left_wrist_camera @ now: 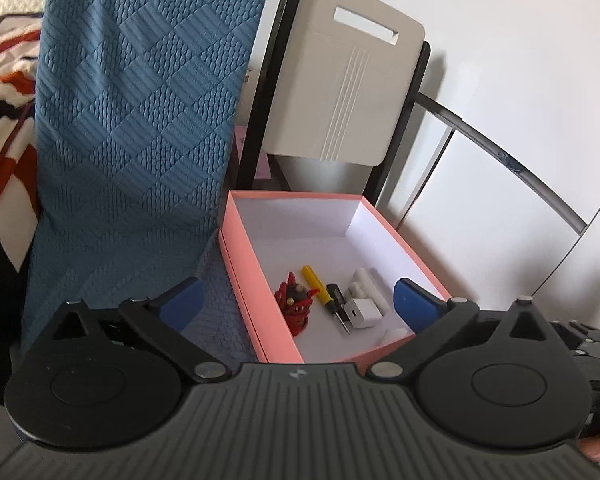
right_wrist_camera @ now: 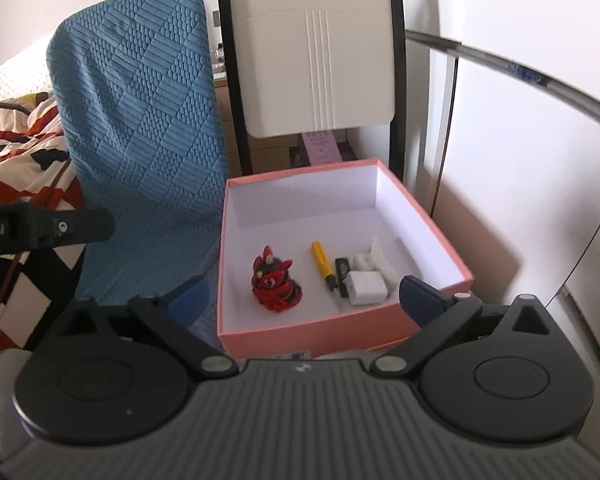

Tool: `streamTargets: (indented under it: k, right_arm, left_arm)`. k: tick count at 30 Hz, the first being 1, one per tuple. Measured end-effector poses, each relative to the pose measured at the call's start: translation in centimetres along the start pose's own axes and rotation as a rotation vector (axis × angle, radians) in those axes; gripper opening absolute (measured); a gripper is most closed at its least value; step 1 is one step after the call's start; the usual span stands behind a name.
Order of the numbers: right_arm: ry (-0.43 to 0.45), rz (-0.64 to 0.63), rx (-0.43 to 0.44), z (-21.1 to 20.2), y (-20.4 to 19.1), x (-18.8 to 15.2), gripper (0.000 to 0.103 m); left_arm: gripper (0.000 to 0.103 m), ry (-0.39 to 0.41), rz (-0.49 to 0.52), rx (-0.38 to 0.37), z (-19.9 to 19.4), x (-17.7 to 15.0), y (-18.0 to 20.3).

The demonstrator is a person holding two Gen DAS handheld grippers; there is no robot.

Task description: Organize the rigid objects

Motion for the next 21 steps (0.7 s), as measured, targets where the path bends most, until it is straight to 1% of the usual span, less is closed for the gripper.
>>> streamTargets:
  k: [4,10,13,16,21]
  right_arm:
    - [-0.021,-0.007,0.000,0.2,-0.4,-0.5,0.103]
    - [-0.017,-0.011,0.002,-0.1,-0.9,-0.8,0.103]
    - [-0.021,-0.008,0.008,-0.1,-1.0,-0.9,0.103]
    - [-0.020,-0.010,0.007,-0.1,-1.0,-0.9,0.103]
    - [-0.021,-0.016,0.005,-0.2,-1.2,-0.9,0.103]
  left_arm:
    - [0.103,-0.021,-0.008,0.011,0.0,-0.7,-0.5]
    - [0.103,-0.041,-0.007,0.037,0.2,-1.2,-0.8]
    - [0.103,-0.038,-0.008,0.051,0.2,-1.3,-0.8]
    - [0.103,-0.042,0.015,0.057,0.2,-1.3,-0.7]
    - [0.103,-0.045,-0.001,0.072,0.3,-1.2,-1.1]
Point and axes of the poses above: each gripper's, at about its wrist camera, not at the fingertips, and z roughly the way its jaws point, y to its right, x to its top, the point moved 3 cm from there along z, roughly the way its jaws point, and after that the axes turned 13 degrees about x, right-handed, at the moved point
